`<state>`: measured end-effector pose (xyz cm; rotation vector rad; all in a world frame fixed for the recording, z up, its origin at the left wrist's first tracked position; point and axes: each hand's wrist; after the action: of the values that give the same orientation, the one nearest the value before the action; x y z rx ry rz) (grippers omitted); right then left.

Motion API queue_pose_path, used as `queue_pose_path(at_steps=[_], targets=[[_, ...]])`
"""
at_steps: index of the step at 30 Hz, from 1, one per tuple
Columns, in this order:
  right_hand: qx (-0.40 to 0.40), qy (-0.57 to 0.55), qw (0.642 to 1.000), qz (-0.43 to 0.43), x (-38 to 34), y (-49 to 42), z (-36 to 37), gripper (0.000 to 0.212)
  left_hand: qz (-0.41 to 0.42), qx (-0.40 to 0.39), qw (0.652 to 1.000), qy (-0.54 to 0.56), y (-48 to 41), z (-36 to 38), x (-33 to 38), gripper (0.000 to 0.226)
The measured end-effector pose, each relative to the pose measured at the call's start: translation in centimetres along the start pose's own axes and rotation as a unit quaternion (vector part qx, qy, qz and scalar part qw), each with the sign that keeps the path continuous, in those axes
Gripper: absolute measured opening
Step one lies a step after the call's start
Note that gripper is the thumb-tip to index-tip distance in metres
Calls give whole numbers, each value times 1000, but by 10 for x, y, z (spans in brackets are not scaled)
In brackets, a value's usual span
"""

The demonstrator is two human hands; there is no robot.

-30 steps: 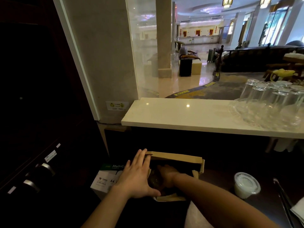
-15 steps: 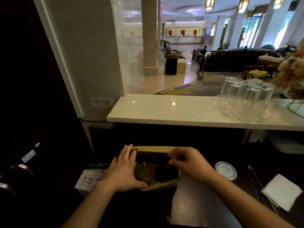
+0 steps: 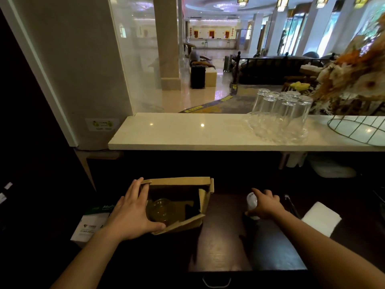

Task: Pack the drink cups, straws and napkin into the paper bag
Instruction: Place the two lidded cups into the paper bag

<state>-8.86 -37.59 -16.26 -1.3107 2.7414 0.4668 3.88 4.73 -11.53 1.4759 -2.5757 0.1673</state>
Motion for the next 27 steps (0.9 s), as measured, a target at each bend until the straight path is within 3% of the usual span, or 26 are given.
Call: queue_pose_path(at_steps=[3, 16, 27], targets=[[-23, -26, 999, 5, 0, -9, 6, 112, -5, 0, 1000, 2, 1, 1, 0, 149], [39, -73, 996, -15, 3, -22, 22, 95, -4, -6, 1000, 18, 11, -9, 9, 145], [144, -154, 945, -248, -73, 84, -102, 91, -4, 23, 999, 33, 4, 3, 7, 144]])
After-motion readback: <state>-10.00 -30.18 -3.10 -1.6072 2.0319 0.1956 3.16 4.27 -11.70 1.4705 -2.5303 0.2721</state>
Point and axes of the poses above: each hand's wrist, its own y-axis away from the middle knuckle, its own z-axis out of the palm, x = y × z, and after that the axes turned 1 degree about x, right-handed
